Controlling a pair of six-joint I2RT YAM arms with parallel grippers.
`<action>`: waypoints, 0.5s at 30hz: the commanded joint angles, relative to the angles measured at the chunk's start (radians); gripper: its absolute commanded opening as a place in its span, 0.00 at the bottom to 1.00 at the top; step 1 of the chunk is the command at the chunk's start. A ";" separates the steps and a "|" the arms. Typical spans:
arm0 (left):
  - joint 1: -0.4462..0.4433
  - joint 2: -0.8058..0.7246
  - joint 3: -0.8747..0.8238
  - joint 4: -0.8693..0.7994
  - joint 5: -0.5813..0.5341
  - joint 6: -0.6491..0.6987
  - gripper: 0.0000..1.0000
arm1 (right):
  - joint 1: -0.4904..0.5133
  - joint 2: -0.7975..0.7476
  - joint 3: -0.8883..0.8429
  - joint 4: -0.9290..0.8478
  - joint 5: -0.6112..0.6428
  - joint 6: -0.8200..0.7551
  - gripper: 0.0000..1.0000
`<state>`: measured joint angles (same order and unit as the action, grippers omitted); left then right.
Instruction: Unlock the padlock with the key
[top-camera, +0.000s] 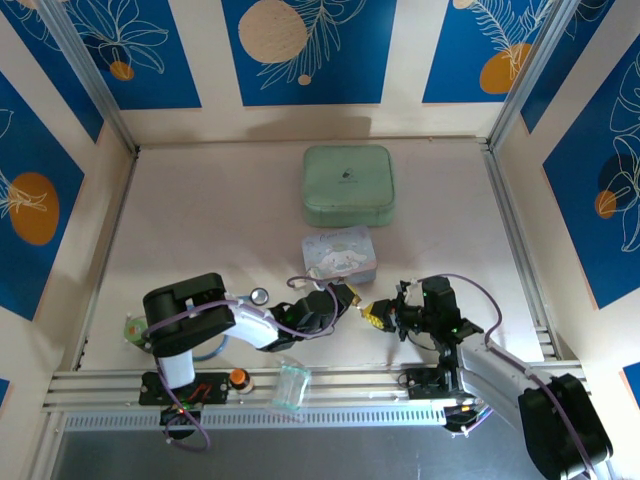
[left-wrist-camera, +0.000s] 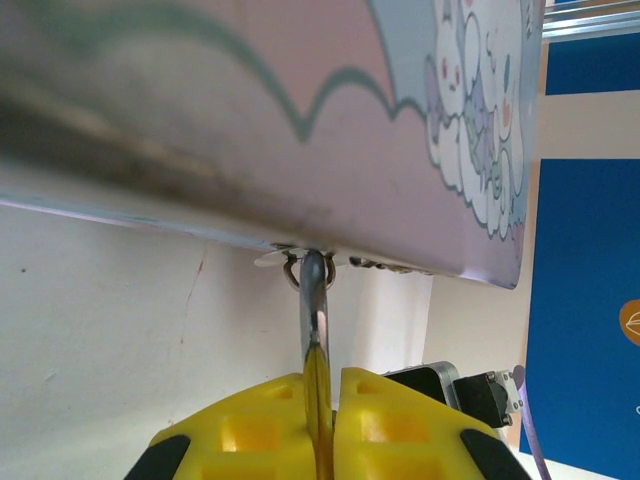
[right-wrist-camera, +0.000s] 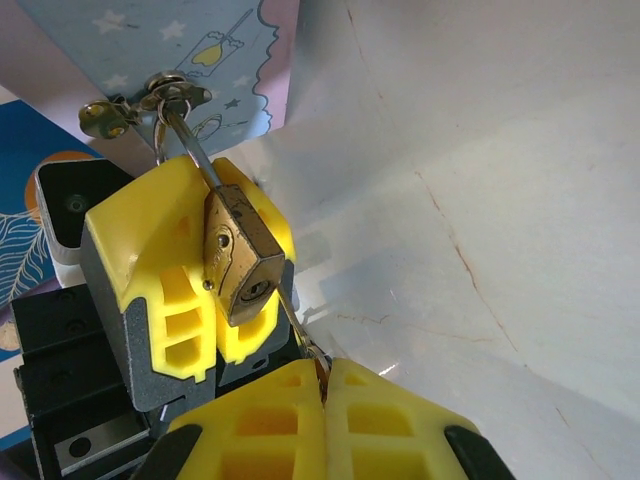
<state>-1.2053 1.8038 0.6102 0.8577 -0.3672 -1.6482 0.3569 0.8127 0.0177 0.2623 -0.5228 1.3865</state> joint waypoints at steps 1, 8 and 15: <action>-0.013 0.005 -0.028 -0.021 0.031 -0.067 0.00 | 0.002 -0.016 0.022 -0.034 0.009 -0.009 0.00; -0.013 0.011 -0.032 -0.013 0.026 -0.071 0.00 | 0.002 -0.054 0.023 -0.051 -0.004 -0.008 0.00; -0.013 0.006 -0.026 -0.022 0.030 -0.061 0.00 | -0.001 -0.101 0.007 -0.074 0.014 0.007 0.00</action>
<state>-1.2053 1.8023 0.6064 0.8646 -0.3679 -1.6516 0.3569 0.7322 0.0177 0.2054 -0.5194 1.3872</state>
